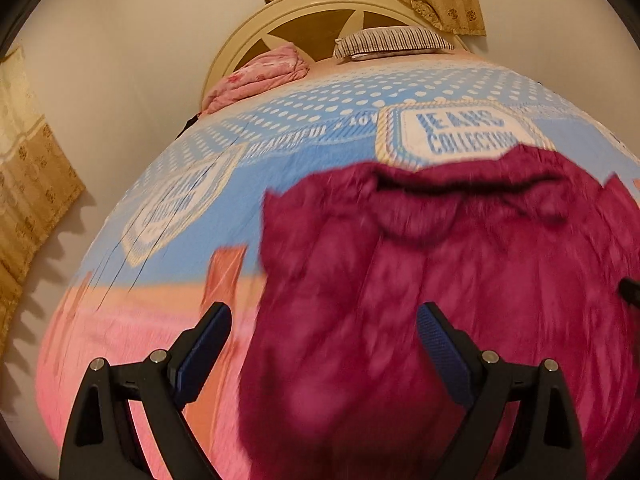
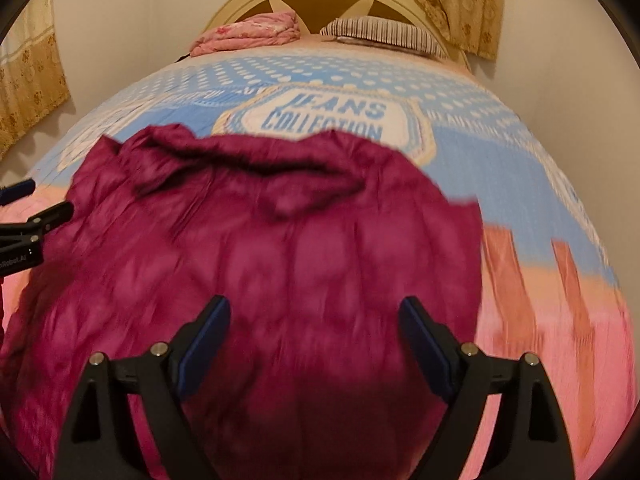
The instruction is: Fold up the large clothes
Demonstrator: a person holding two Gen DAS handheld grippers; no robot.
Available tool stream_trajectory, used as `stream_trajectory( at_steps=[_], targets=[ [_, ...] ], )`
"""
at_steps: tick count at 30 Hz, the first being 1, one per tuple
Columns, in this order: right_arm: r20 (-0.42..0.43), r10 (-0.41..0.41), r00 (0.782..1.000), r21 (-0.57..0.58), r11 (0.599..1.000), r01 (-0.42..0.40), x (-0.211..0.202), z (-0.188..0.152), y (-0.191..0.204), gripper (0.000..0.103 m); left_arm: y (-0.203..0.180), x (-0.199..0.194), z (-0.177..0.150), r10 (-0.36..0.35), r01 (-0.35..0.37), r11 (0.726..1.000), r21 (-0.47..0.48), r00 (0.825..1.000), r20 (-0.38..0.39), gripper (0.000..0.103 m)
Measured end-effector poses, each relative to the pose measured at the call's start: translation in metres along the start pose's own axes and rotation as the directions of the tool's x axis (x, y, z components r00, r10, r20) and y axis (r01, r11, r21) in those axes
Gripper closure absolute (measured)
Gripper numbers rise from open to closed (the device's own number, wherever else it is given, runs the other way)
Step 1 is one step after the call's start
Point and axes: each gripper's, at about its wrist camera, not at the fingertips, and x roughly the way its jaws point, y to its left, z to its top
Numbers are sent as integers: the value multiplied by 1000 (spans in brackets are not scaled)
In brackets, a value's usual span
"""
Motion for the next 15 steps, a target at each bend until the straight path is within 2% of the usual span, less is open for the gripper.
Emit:
stream_trajectory(
  at_steps=[3,8,15],
  targets=[
    [-15,4,1000,37,999,-3,-15,-30,-3,14,13,-12,-32,31,-31,1000,-2,1000,-4,9],
    [-40,-24,999,72,997,27,-32,-71,-7,14,40,-23,-76,71,-73,997,-34,996,-59,9],
    [-30,-37,999,155,987,41,-64,-113,-16,14,74,-47,-125,45,-58,990,-132,994,-96,9]
  ],
)
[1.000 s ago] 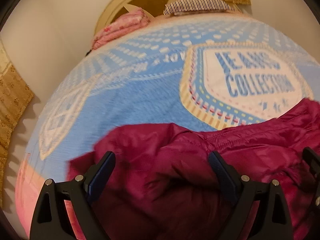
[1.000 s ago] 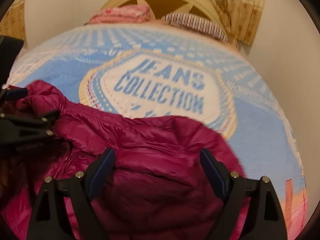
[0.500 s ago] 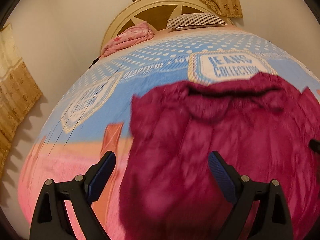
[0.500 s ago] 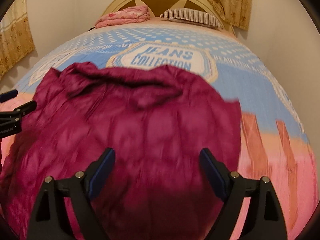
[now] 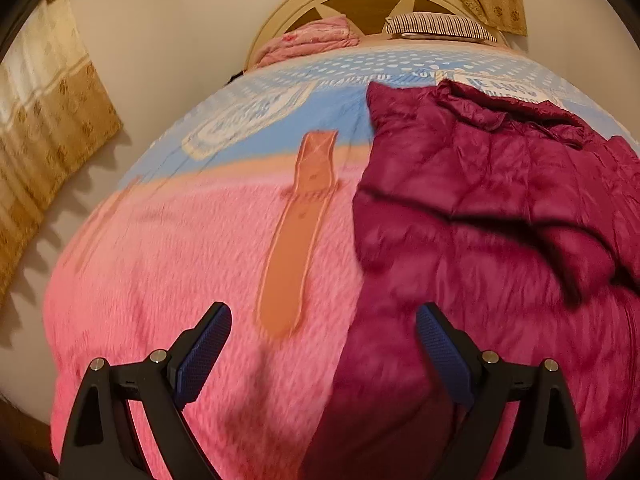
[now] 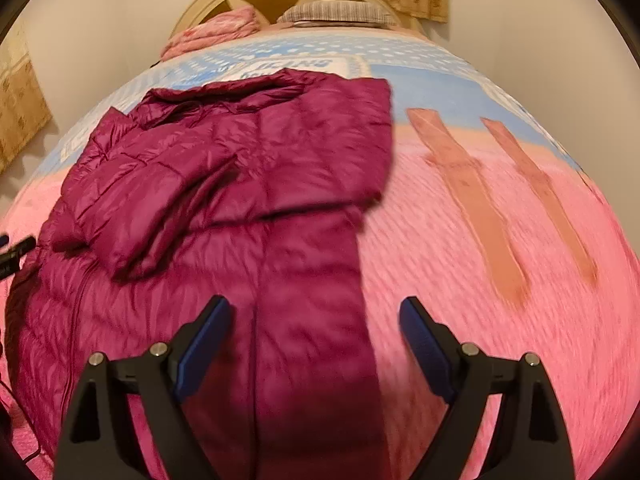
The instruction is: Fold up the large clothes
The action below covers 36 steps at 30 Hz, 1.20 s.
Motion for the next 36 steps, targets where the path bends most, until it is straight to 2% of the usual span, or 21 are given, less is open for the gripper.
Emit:
stream_trajectory(
  at_steps=[12,23,28,32,35,36],
  targets=[
    [-10,-11,1000,77,997,12,-38,-62,-15,13,6,-35,-67,-56,56,998,18,998,-9,9],
    [3,24,1000,103,994,-24,-59,-104,-15,13,23,-58,-103,-82,82,997,14,997,-14,9],
    [0,36,999,93,995,-36,-68,-121,-15,13,31,-62,-120,-131,130,991,-12,991,-33,9],
    [1,39,999,99,994,-39,-73,-129,-17,18,30,-66,-126,-158,157,987,-15,987,-32,9],
    [4,51,999,101,994,-51,-75,-131,-17,26,25,-67,-128,-182,182,983,-1,983,-37,9],
    [5,57,998,101,993,-57,-76,-131,-16,30,23,-68,-129,-185,185,983,5,982,-35,16]
  ],
)
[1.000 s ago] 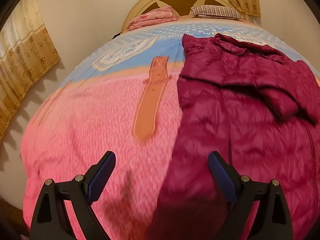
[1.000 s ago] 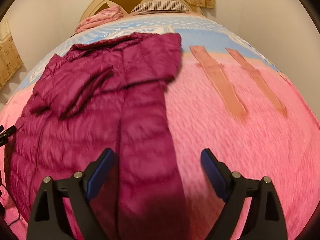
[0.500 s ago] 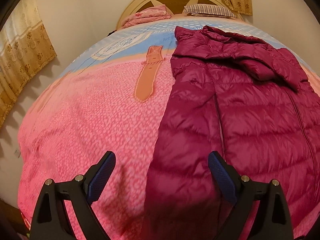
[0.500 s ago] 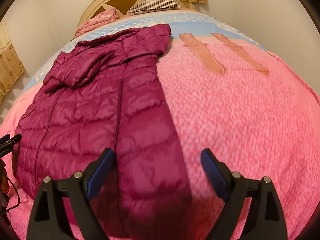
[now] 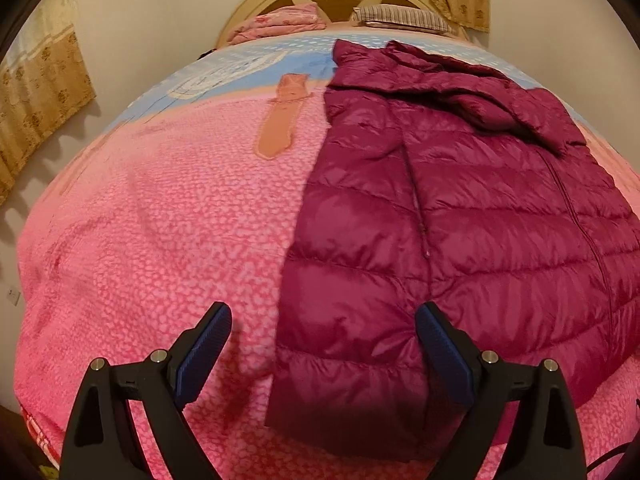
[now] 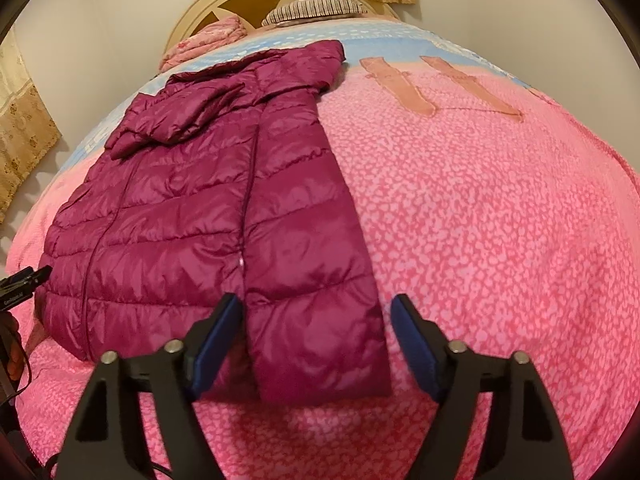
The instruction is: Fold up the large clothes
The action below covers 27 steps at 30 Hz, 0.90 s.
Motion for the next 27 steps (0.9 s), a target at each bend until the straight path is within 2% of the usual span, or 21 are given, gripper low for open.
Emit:
stream_trajectory(
  at_steps=[2,4,5,6,7,10,12,14,17,22,24,27],
  targets=[
    [-3,10,1000,-4,1000,-10,0,-1,3,40,-4,-2,0,-35,35,999,19,999,-1,34],
    [-5,28,1000,-16,999,-28,0,-1,7,54,-11,-6,-2,-75,74,996,43,997,3,63],
    [-5,40,999,-17,999,-40,0,-2,8,66,-13,-7,-2,-78,77,995,57,997,8,73],
    [-6,60,998,-16,998,-61,-1,-2,10,80,-16,-9,-2,-78,77,994,72,997,16,88],
    [-4,77,997,-15,997,-77,-1,-3,11,86,-18,-13,-2,-77,74,993,88,996,33,96],
    [42,70,997,-36,997,-68,-13,-3,16,92,-17,-33,2,-82,71,992,106,991,108,99],
    [88,83,993,-40,996,-80,-30,0,17,93,-14,-55,8,-81,59,991,123,979,186,99],
    [139,89,986,-42,996,-84,-48,4,17,94,-9,-82,15,-95,61,989,134,959,267,100],
    [217,98,971,-42,995,-91,-80,13,18,95,1,-114,25,-119,74,987,141,932,343,100],
    [339,140,930,-64,990,-126,-142,24,26,95,24,-165,30,-157,114,985,126,898,412,100],
    [382,152,912,-82,988,-131,-164,27,33,95,33,-188,30,-146,101,987,122,879,454,100],
    [447,167,879,-111,985,-131,-191,32,41,95,44,-204,37,-123,83,991,102,862,491,100]
  ],
)
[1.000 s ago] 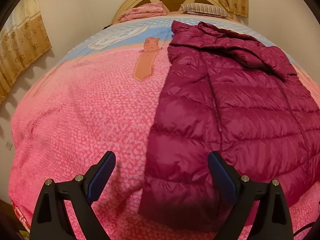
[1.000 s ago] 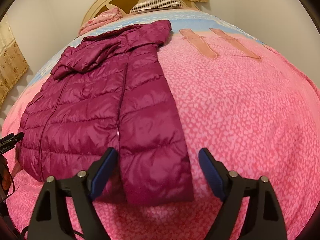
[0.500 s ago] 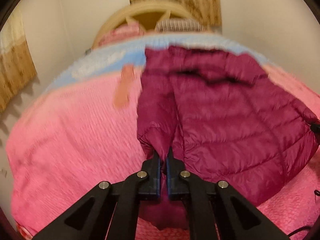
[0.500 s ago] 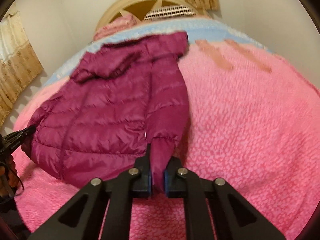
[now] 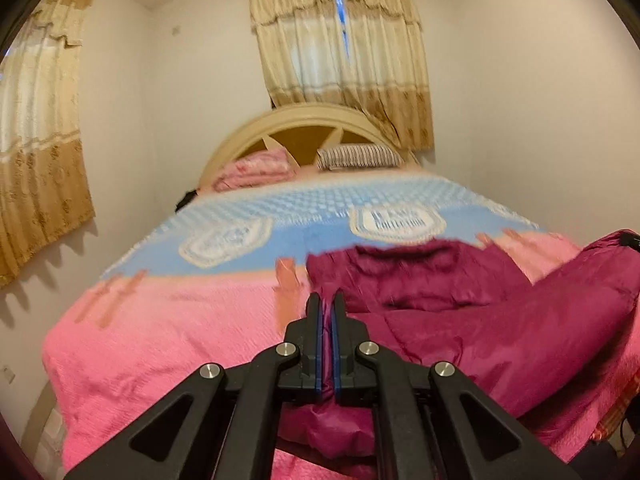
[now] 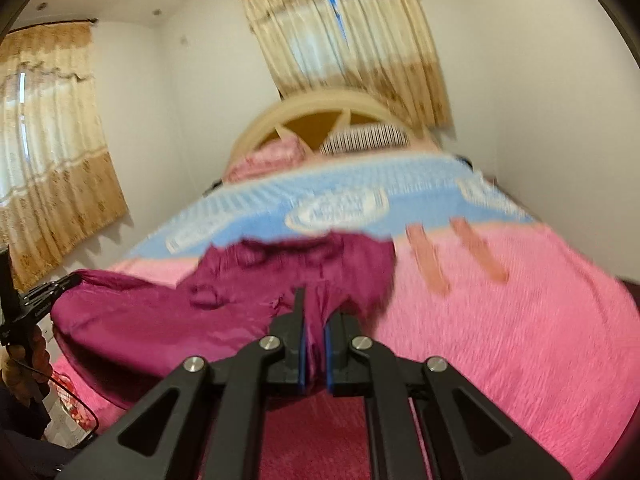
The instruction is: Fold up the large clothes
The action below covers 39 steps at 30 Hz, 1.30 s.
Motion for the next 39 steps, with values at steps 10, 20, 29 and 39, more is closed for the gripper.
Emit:
stream_trajectory(
  at_steps=[10,20,29,39],
  targets=[
    [2,-43,999,85,995,43,88,26,-24,95,1,136,36,40,-39,999,20,997,-68,100],
    [-48,-114,992,115,986,118,178,49,-52,95,-13,265,54,81,-80,997,10,982,-169,96],
    [-88,-240,967,98,964,249,258,53,-61,95,-11,344,50,341,-347,938,-13,927,-159,8],
    [-166,-334,928,85,932,351,326,45,-72,81,17,404,29,393,-443,890,-107,866,-309,8]
  ],
)
